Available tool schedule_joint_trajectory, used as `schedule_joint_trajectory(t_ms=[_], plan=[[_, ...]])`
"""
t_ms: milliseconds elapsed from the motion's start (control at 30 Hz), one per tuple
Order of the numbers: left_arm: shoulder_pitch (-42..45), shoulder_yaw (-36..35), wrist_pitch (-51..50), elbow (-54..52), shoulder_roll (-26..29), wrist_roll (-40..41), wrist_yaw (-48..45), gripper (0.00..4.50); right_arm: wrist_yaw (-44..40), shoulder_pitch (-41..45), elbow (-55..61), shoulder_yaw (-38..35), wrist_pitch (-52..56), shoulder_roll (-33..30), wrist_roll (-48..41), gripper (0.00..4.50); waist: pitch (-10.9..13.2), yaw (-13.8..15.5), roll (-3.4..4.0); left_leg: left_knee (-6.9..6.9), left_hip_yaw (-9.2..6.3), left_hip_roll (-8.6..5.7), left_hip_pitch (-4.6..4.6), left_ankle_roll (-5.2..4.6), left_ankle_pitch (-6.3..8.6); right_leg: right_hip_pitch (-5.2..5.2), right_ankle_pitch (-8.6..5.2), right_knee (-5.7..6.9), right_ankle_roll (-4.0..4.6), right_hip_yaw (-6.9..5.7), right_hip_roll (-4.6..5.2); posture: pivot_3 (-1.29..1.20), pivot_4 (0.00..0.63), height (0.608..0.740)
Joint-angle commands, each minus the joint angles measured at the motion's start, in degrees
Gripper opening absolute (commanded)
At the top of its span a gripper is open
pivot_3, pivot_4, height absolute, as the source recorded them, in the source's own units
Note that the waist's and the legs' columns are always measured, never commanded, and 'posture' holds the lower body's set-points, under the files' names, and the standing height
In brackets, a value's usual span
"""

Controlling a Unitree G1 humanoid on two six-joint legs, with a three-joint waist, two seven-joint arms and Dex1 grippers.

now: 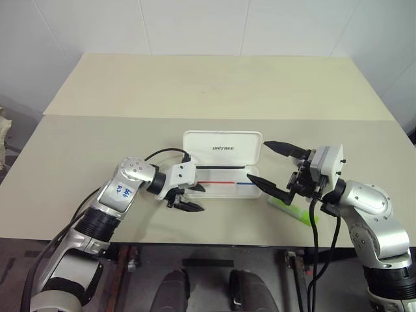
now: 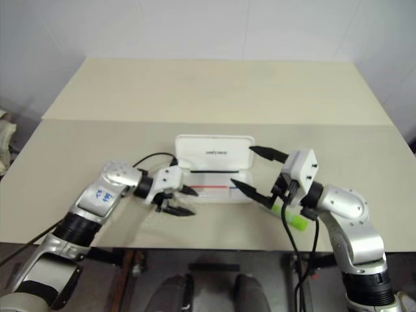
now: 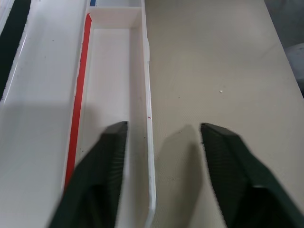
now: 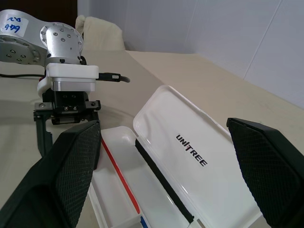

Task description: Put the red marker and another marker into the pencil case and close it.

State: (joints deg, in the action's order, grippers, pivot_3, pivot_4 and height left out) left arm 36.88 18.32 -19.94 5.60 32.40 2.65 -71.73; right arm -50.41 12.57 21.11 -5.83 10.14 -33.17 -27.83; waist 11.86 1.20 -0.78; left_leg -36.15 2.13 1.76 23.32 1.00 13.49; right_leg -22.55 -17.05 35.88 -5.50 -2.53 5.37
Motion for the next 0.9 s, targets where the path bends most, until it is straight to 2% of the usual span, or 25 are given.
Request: schedule_joint_trajectory(t_ms=[33, 67, 100, 167, 433, 600, 767, 900], plan=[[-0.4, -1.8, -1.4, -3.3, 0.7, 2.3, 0.3, 4.14, 0.0, 1.0, 1.3, -0.2, -0.4, 0.0, -1.0, 4.50, 0.0, 0.0, 0.00, 0.01, 0.00, 0.00, 0.00, 0.00, 0.00, 0.00, 0.00, -0.01, 0.00, 0.00, 0.00, 0.00, 0.150, 0.740], [-0.6, -2.8, -3.6, -4.6, 0.8, 3.8, 0.1, 4.43, -0.2, 1.2, 1.0, -0.1, -0.5, 0.1, -1.0, 4.50, 0.0, 0.0, 0.00, 0.01, 0.00, 0.00, 0.00, 0.00, 0.00, 0.00, 0.00, -0.01, 0.00, 0.00, 0.00, 0.00, 0.150, 0.740], [-0.7, -3.3, -5.3, -5.5, 0.9, 5.0, 0.1, 4.47, -0.2, 1.3, 0.8, 0.0, -0.5, 0.2, -0.9, 4.50, 0.0, 0.0, 0.00, 0.01, 0.00, 0.01, 0.00, 0.00, 0.00, 0.00, 0.00, -0.01, 0.00, 0.01, 0.00, 0.00, 0.150, 0.740], [-0.7, -5.3, -10.4, -8.3, 0.8, 7.9, 0.6, 4.47, -0.6, 1.7, 0.1, 0.4, -0.8, 0.4, -0.9, 4.50, 0.0, 0.0, 0.00, 0.01, 0.00, 0.01, 0.00, 0.00, 0.00, 0.00, 0.00, 0.00, 0.00, 0.01, -0.01, 0.00, 0.150, 0.740], [-4.5, -9.0, -14.9, -14.9, 7.1, 12.4, 0.1, 4.47, -2.3, 4.1, -3.2, 2.2, -2.0, 2.0, -0.4, 4.50, 0.0, -0.6, -0.02, 0.03, 0.00, 0.02, -0.03, 0.01, 0.00, 0.00, -0.01, 0.00, 0.01, 0.04, -0.01, 0.00, 0.150, 0.740], [-8.4, -13.4, -12.7, -16.4, 10.8, 15.3, -0.4, 4.47, -2.7, 4.7, -4.0, 2.7, -2.3, 2.4, -0.4, 4.50, 0.0, -1.2, -0.02, 0.06, 0.00, 0.03, -0.02, 0.01, 0.00, -0.01, -0.01, 0.00, 0.01, 0.05, 0.01, 0.00, 0.150, 0.740], [-16.3, -24.2, -3.3, -13.5, 14.5, 17.9, -0.9, 4.47, -3.4, 5.5, -5.2, 3.6, -2.4, 3.1, -0.5, 4.50, 0.0, -1.6, -0.02, 0.11, 0.03, 0.12, -0.05, 0.01, 0.00, -0.06, -0.03, 0.01, 0.06, 0.09, 0.03, 0.00, 0.150, 0.740], [-19.9, -30.9, -0.3, -11.7, 15.9, 20.3, -0.7, 4.47, -4.0, 6.2, -5.9, 4.0, -2.3, 3.5, -0.5, 4.50, 0.0, -1.4, -0.02, 0.12, 0.03, 0.24, -0.04, 0.01, 0.00, -0.09, -0.05, 0.03, 0.10, 0.07, 0.10, 0.00, 0.150, 0.740]])
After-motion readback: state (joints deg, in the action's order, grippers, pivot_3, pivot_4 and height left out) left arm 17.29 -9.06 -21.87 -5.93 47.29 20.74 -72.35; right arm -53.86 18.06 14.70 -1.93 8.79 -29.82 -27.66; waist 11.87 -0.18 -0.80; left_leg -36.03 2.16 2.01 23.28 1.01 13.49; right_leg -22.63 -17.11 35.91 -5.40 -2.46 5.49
